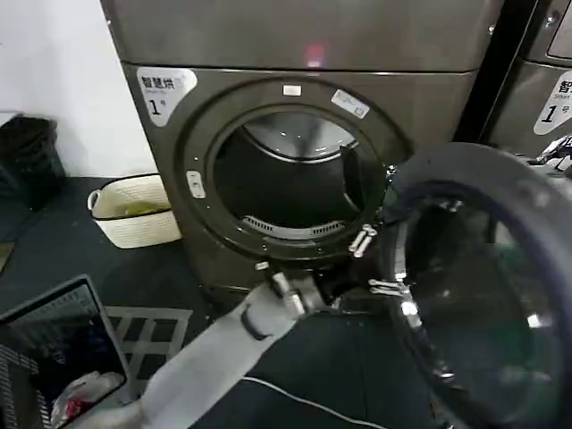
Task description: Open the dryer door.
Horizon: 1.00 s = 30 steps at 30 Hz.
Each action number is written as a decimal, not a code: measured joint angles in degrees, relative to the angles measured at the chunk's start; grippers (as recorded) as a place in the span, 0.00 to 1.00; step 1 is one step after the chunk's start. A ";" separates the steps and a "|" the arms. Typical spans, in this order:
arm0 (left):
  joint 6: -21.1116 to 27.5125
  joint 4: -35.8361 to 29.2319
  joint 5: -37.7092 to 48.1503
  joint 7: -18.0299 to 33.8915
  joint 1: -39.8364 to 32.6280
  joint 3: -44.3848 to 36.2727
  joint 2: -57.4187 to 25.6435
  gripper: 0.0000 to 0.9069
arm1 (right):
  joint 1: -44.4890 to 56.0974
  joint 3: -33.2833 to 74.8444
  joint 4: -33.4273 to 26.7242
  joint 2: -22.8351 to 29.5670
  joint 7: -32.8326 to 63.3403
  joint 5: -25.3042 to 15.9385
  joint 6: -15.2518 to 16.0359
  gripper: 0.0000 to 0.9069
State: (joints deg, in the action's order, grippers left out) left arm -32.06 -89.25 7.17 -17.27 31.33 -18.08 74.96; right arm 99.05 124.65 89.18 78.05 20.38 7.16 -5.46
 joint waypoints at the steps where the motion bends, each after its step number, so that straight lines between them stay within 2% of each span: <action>1: 0.10 0.70 -0.02 0.01 -0.51 -0.49 0.78 1.00 | 0.22 0.58 -0.53 -0.34 -0.02 -0.05 -0.36 1.00; 6: 0.49 3.90 -0.43 0.02 -2.91 -2.14 4.55 1.00 | 1.17 3.09 -3.84 -1.91 -0.10 -0.68 -2.21 1.00; 12: 0.70 5.94 -0.58 0.02 -3.95 -2.80 6.64 1.00 | 2.95 5.87 -9.92 -4.21 0.28 -1.37 -6.91 1.00; 17: 0.71 6.09 -0.46 -0.02 -4.02 -2.63 6.35 1.00 | 4.26 7.60 -13.87 -5.80 -0.93 -1.20 -8.14 1.00; 21: 4.13 3.27 0.52 -0.19 -3.42 -2.47 4.07 1.00 | 4.21 7.77 -14.90 -6.53 -1.96 -1.17 -7.33 1.00; 24: 6.20 -1.27 -1.21 -0.28 -2.20 -1.95 -0.30 1.00 | 4.33 7.76 -15.97 -7.34 -2.44 -1.08 -6.69 1.00; 30: -1.50 -9.29 -8.14 -1.40 -0.99 0.89 -11.90 1.00 | 4.40 7.47 -18.50 -9.68 -3.73 -0.95 -6.71 1.00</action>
State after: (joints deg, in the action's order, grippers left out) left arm -33.56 -98.54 -0.97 -18.67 30.35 -17.19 63.06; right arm 103.46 132.12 70.68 68.37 16.66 6.20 -12.17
